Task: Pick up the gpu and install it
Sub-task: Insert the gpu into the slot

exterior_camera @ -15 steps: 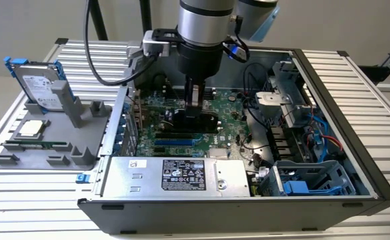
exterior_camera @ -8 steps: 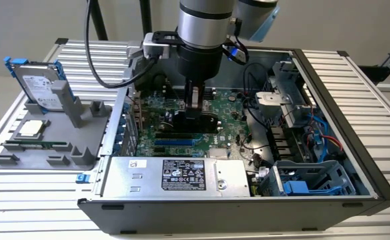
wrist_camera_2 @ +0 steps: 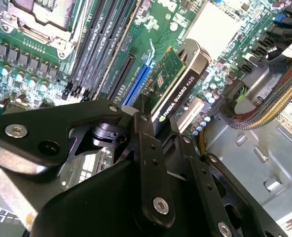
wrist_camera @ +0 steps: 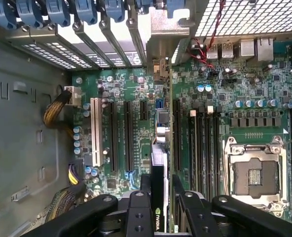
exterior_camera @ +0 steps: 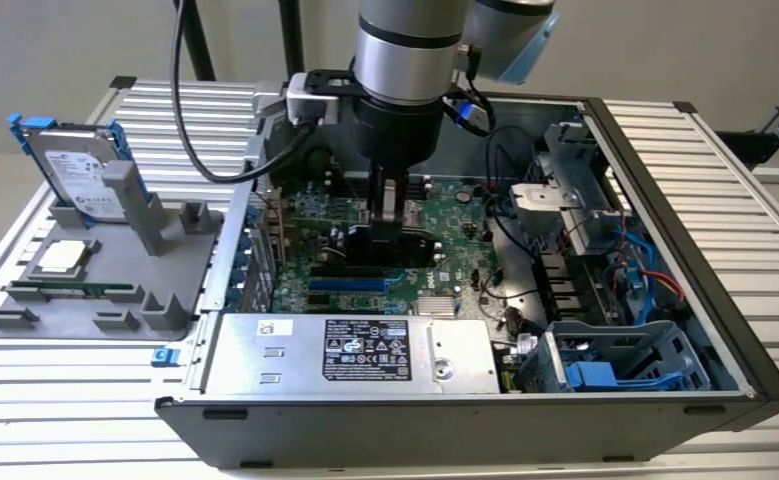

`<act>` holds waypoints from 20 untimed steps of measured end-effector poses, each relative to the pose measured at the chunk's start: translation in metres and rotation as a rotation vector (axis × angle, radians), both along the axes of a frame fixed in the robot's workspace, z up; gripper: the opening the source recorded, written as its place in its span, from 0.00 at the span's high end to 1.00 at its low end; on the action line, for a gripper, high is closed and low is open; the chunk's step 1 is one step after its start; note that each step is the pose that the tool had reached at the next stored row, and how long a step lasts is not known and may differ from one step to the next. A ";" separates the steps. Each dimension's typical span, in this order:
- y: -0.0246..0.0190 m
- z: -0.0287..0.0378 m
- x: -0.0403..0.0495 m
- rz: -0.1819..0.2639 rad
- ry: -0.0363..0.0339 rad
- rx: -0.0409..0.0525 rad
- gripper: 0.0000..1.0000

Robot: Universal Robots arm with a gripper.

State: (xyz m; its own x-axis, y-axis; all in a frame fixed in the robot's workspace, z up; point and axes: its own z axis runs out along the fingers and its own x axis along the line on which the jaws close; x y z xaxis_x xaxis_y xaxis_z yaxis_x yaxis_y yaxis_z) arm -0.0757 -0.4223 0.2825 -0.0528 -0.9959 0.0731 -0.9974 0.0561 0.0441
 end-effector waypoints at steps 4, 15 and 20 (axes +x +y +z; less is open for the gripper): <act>0.0000 -0.0035 -0.0005 0.001 -0.0008 0.0007 1.00; 0.0000 -0.0109 -0.0056 0.009 -0.0042 0.0030 1.00; -0.0002 -0.0128 -0.0077 0.009 -0.0043 0.0028 1.00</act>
State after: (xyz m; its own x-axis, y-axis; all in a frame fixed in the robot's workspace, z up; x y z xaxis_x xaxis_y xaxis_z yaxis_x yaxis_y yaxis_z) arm -0.0834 -0.4225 0.2697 -0.0440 -0.9966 0.0700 -0.9981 0.0468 0.0400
